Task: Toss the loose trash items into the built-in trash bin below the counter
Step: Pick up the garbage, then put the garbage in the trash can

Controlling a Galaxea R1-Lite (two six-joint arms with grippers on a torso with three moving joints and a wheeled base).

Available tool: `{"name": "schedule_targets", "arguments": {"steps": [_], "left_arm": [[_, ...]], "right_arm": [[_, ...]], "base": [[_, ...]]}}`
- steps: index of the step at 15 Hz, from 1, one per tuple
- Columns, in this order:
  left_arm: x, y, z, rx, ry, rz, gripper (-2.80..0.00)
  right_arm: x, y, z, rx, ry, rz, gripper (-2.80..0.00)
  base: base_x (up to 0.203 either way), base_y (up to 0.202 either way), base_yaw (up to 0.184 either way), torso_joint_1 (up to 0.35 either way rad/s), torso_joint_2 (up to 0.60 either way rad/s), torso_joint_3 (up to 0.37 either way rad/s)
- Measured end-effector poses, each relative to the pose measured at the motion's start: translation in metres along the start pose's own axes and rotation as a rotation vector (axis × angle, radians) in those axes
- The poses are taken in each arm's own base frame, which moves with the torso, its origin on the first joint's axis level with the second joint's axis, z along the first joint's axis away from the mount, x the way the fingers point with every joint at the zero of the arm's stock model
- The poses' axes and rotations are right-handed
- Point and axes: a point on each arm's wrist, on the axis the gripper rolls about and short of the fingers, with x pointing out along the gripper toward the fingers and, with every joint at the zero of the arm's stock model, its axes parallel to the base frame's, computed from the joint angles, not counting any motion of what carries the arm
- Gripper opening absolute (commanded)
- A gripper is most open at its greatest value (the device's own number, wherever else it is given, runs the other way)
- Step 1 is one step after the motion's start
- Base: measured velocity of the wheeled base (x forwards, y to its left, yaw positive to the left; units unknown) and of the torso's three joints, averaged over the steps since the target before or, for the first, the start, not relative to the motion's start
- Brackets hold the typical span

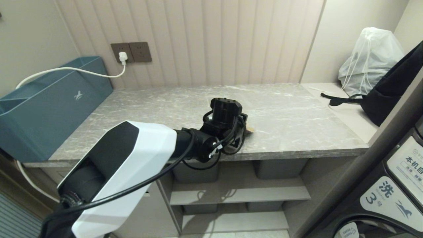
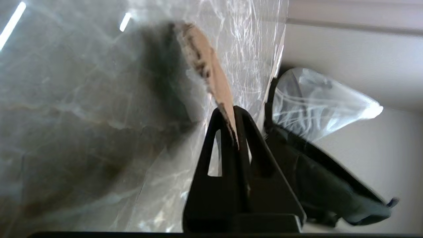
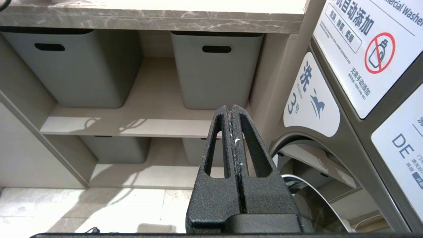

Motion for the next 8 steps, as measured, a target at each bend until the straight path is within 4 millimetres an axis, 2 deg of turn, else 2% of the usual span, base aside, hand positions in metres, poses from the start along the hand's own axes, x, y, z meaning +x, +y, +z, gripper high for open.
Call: {"name": "schedule_targets", "arguments": {"steps": [2, 4, 6, 8], "left_arm": [[-0.003, -0.004, 0.001, 0.000, -0.012, 0.001, -2.80], [-0.013, -0.016, 0.002, 0.019, -0.042, 0.013, -2.80], [-0.033, -0.040, 0.004, 0.078, -0.080, 0.026, -2.80], [-0.067, -0.076, 0.009, 0.164, -0.115, 0.012, -2.80]], "right_arm": [[0.000, 0.000, 0.000, 0.000, 0.000, 0.000, -2.80], [0.000, 0.000, 0.000, 0.000, 0.000, 0.000, -2.80], [0.000, 0.000, 0.000, 0.000, 0.000, 0.000, -2.80], [0.000, 0.000, 0.000, 0.000, 0.000, 0.000, -2.80]], "base": [[0.000, 0.000, 0.000, 0.000, 0.00, 0.000], [0.000, 0.000, 0.000, 0.000, 0.00, 0.000], [0.000, 0.000, 0.000, 0.000, 0.00, 0.000], [0.000, 0.000, 0.000, 0.000, 0.00, 0.000]]}}
